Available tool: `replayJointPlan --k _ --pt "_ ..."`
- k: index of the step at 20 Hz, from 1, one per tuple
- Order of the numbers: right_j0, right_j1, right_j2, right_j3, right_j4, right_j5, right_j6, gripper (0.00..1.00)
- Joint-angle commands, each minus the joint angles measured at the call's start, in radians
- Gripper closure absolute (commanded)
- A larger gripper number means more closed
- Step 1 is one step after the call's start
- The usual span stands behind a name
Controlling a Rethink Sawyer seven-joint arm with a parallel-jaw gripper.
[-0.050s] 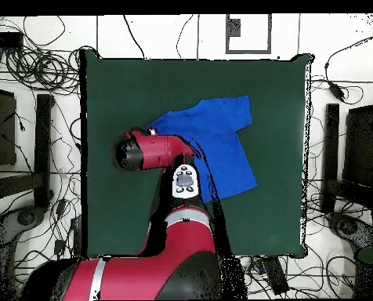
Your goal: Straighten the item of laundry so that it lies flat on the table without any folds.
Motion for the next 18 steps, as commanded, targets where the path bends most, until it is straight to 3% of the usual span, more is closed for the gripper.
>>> replayJointPlan --k 1,12,18 --pt "0.046 0.035 0.023 0.061 0.069 -0.045 0.263 0.0" --pt "0.086 0.099 -0.005 -0.007 0.139 -0.068 0.267 0.0" --pt "0.09 0.096 -0.007 0.014 0.161 -0.103 0.266 0.0"
